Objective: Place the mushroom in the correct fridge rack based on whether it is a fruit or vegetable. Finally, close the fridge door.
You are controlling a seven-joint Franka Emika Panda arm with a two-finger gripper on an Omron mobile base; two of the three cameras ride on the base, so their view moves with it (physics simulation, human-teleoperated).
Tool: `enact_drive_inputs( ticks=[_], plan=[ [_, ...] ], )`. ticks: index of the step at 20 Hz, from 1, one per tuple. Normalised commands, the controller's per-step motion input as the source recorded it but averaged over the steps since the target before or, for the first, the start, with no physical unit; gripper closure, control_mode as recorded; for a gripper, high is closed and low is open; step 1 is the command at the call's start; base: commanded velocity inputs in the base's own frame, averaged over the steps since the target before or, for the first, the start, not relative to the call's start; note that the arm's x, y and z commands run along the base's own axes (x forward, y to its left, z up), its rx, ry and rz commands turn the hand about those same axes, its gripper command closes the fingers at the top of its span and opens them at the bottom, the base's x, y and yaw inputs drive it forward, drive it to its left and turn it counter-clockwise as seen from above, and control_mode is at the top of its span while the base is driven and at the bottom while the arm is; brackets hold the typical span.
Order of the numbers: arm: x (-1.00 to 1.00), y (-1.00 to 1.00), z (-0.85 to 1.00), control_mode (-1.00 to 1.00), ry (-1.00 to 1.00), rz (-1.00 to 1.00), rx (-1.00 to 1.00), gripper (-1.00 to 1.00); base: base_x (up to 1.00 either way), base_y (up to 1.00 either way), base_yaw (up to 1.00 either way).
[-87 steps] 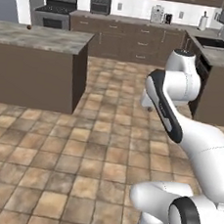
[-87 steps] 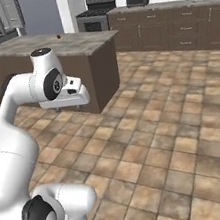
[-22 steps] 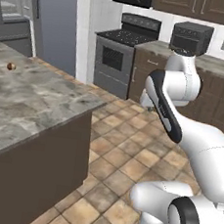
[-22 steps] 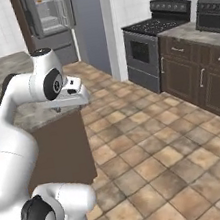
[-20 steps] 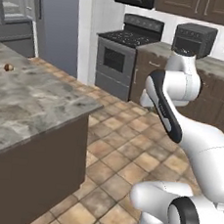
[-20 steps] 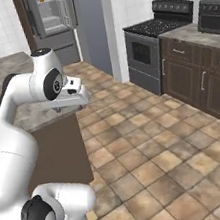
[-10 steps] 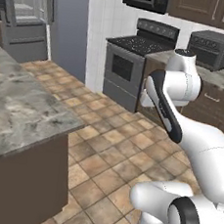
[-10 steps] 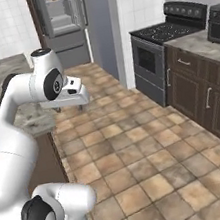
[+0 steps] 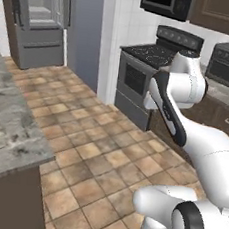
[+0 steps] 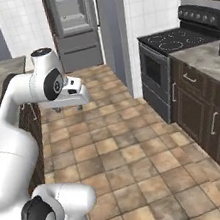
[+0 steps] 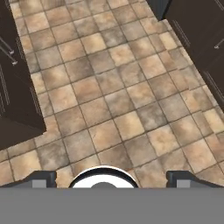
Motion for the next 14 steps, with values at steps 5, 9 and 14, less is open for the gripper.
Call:
enact_drive_inputs(
  ticks=[5, 9, 14],
  plan=[
    [0.0, 0.0, 0.0, 1.0, 0.0, 0.0, 0.0, -1.0, 1.0, -0.62, 0.34],
    [0.0, 0.0, 0.0, 1.0, 0.0, 0.0, 0.0, -1.0, 1.0, -0.48, 0.47],
    [0.0, 0.0, 0.0, 1.0, 0.0, 0.0, 0.0, -1.0, 1.0, -0.55, 0.49]
  ],
)
